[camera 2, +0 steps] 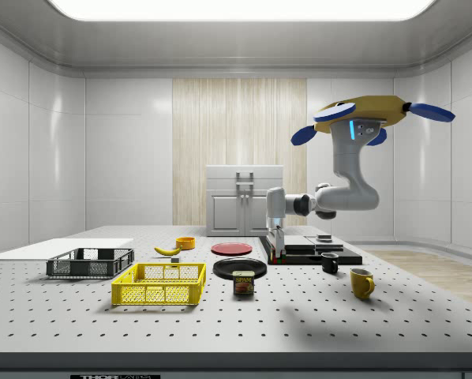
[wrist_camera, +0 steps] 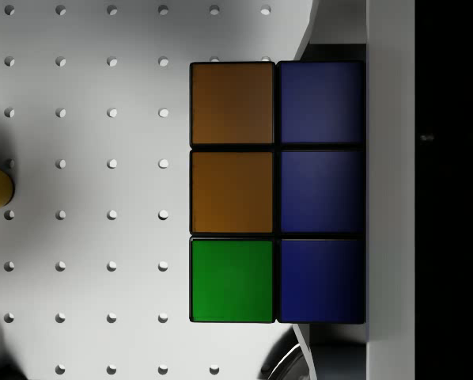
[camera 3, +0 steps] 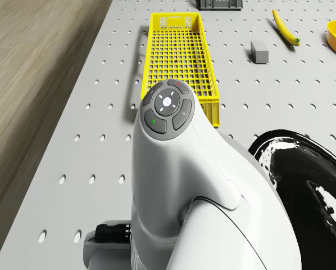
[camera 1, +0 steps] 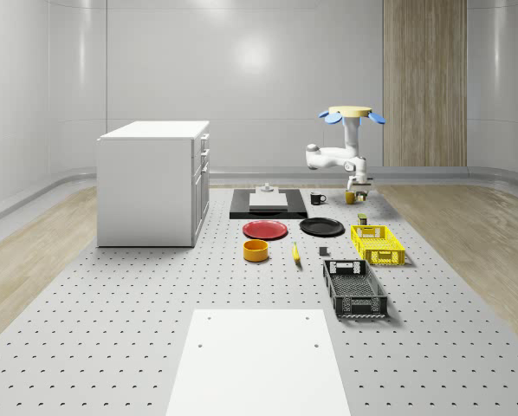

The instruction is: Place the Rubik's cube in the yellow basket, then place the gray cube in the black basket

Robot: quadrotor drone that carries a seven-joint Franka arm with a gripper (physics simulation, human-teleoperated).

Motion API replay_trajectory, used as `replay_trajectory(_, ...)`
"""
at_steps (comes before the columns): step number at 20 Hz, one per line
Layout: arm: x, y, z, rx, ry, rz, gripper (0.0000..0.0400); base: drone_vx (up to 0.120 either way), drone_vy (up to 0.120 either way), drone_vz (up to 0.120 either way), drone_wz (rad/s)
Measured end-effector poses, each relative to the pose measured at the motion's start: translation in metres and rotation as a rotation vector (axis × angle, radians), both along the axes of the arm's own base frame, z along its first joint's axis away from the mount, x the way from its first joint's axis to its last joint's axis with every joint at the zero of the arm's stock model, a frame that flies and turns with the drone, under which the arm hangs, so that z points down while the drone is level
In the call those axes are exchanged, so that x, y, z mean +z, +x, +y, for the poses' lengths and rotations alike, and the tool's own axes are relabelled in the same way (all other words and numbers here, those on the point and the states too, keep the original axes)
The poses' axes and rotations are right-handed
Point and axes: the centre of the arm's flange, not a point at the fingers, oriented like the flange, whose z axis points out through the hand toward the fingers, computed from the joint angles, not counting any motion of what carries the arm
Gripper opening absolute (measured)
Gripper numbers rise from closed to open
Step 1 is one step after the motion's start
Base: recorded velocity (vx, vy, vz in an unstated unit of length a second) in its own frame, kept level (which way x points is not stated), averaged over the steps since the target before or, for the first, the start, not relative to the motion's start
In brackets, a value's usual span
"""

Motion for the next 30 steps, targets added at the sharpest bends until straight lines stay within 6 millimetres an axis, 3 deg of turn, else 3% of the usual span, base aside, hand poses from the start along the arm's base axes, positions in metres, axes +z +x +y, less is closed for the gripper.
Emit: replay_trajectory(30,0.0000,0.0000,0.0000,0.000,0.000,0.000,0.0325,0.120,0.000,0.000,0.000)
